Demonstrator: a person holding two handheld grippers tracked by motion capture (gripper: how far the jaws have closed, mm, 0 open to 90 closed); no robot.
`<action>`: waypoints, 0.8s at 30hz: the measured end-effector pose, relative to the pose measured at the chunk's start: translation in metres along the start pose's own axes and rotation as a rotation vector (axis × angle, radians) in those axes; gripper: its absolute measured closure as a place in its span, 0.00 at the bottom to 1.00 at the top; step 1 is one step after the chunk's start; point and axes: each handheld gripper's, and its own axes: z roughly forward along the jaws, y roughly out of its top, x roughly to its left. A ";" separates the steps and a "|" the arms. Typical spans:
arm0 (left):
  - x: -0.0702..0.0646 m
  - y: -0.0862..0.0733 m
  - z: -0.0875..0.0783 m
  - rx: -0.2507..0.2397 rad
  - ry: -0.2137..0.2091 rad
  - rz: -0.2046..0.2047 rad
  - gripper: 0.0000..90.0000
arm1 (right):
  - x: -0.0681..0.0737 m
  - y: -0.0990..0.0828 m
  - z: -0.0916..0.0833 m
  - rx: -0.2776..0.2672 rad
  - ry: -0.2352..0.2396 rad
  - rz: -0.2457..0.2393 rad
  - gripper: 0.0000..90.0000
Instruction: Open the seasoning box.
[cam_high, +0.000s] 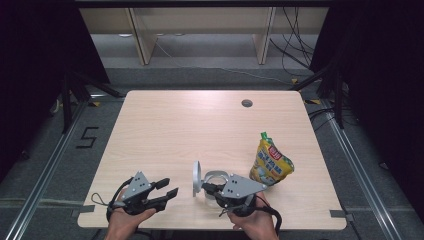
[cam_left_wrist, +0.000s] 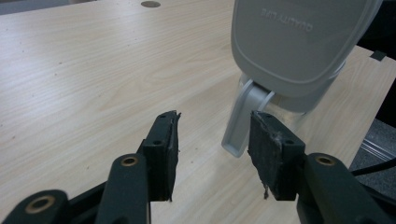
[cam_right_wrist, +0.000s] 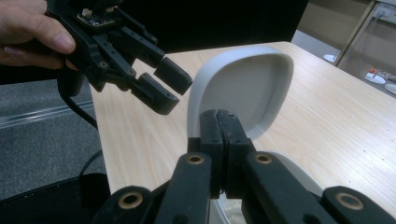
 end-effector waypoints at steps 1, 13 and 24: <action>0.000 -0.003 -0.001 0.003 0.004 -0.018 0.56 | 0.001 0.000 0.001 -0.003 0.002 -0.005 1.00; -0.001 -0.022 -0.008 0.060 0.027 -0.020 0.36 | -0.008 -0.015 -0.010 0.017 -0.060 0.014 0.78; -0.009 -0.027 -0.006 0.081 0.015 0.009 0.24 | -0.018 -0.042 -0.040 0.019 -0.130 0.064 0.56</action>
